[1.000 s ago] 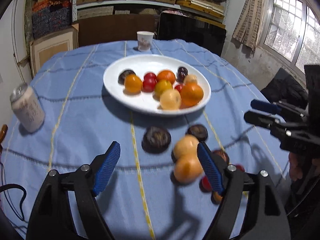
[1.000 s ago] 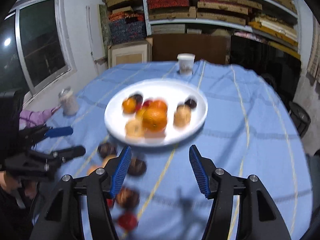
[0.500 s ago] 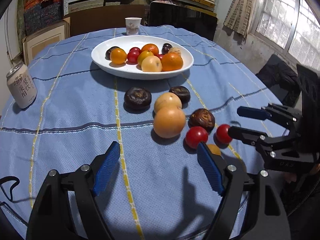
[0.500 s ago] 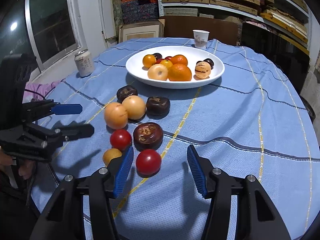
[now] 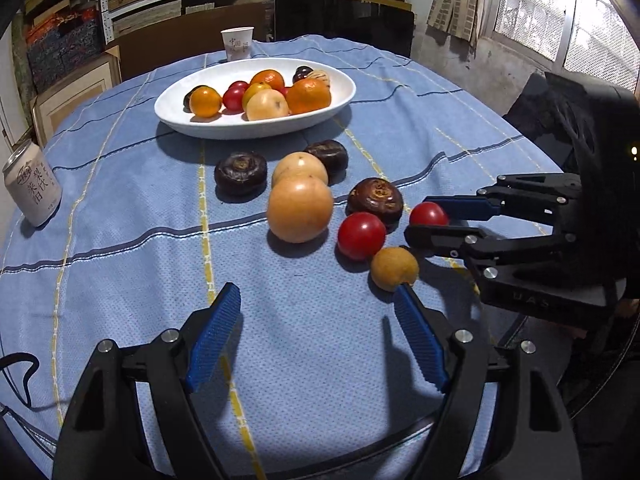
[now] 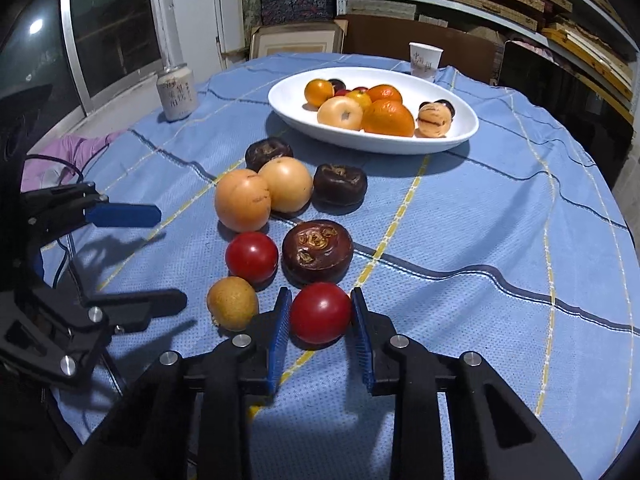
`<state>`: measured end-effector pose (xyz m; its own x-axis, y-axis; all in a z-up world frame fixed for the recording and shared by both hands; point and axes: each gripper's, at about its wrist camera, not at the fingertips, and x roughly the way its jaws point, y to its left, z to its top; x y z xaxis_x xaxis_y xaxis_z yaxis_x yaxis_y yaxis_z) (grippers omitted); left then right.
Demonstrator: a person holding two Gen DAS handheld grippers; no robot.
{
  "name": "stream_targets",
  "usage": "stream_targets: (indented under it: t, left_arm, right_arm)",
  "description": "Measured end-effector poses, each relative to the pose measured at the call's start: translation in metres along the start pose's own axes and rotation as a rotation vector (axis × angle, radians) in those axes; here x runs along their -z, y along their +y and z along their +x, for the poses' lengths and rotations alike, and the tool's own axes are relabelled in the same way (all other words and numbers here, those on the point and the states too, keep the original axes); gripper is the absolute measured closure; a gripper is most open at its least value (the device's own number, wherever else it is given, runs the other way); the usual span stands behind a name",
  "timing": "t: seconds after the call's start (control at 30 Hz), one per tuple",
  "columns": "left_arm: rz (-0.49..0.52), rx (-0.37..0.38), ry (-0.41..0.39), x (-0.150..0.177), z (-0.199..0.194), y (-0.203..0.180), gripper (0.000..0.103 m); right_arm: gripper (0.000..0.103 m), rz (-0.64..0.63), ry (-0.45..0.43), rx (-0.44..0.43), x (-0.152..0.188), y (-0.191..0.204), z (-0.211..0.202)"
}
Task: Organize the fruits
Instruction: 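Grasp a small yellow-brown fruit with the left gripper while the right holds its tomato, then lower the red tomato and yellow-brown fruit onto the plate and open both grippers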
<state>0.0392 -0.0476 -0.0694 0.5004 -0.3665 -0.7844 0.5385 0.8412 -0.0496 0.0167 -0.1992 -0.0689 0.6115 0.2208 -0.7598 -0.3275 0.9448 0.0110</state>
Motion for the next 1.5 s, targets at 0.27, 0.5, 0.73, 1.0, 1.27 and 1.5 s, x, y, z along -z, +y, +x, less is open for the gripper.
stream_targets:
  t: [0.27,0.5,0.73,1.0,1.27,1.5]
  left_arm:
    - [0.052,0.011,-0.002,-0.006,0.011,-0.029,0.026]
    - [0.069,0.014,0.037,-0.011,0.027,-0.043,0.051]
    - [0.047,0.039,0.001,-0.010,0.020,-0.043,0.075]
    - [0.014,0.038,-0.054,-0.010,-0.002,-0.030,0.075]
    - [-0.070,0.010,-0.127,-0.056,-0.021,0.020,0.075]
    - [-0.127,-0.009,-0.110,-0.121,0.015,0.061,0.075]
  right_arm:
    - [0.073,0.041,-0.047,0.032,0.014,-0.013,-0.023]
    - [0.073,0.078,-0.063,0.040,0.021,-0.024,-0.030]
    - [0.073,0.082,-0.073,0.023,0.022,-0.024,-0.030]
    - [0.073,0.083,-0.092,0.009,0.015,-0.024,-0.039]
    - [0.073,0.069,-0.149,0.013,-0.043,-0.047,-0.047]
    - [0.073,0.052,-0.196,0.038,-0.132,-0.070,-0.017]
